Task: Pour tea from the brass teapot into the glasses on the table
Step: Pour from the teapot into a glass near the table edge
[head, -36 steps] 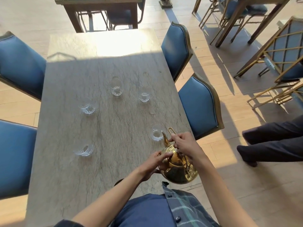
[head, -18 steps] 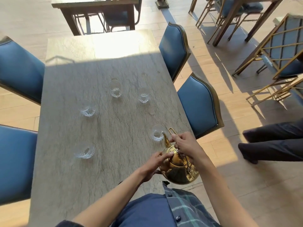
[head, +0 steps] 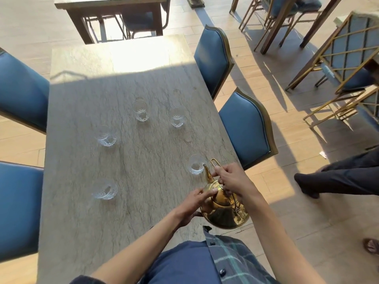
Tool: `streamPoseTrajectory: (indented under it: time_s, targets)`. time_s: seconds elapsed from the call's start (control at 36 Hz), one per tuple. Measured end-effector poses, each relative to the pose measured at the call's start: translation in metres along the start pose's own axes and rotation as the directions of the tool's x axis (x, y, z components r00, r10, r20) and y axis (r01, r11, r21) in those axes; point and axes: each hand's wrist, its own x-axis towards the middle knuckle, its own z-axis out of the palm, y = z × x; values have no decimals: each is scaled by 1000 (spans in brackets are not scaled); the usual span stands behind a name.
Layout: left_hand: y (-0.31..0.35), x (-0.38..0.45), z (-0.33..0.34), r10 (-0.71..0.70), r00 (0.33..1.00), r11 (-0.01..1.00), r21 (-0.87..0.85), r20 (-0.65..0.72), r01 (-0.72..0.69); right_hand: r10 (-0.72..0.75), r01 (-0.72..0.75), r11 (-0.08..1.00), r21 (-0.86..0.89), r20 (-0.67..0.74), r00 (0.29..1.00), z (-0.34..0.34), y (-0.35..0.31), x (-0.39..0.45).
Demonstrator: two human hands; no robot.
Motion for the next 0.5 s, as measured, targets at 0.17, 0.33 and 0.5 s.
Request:
streamPoseTrajectory:
  time_s: [0.17,0.33,0.5]
  targets:
    - [1,-2,0,-9,1000,1000,-15,-4,9,-7,7,1000,-14,-11,1000,1,-1,-1]
    - [-1,0,-2,-8,1000,1000,-11,-8,7,-13,12,1000,-15,-17,1000,1,-3,-3]
    - [1,-2,-3,-17,1000,1000,-10,1,17,1,-1,1000,-19,-16,1000,3,-4,-4]
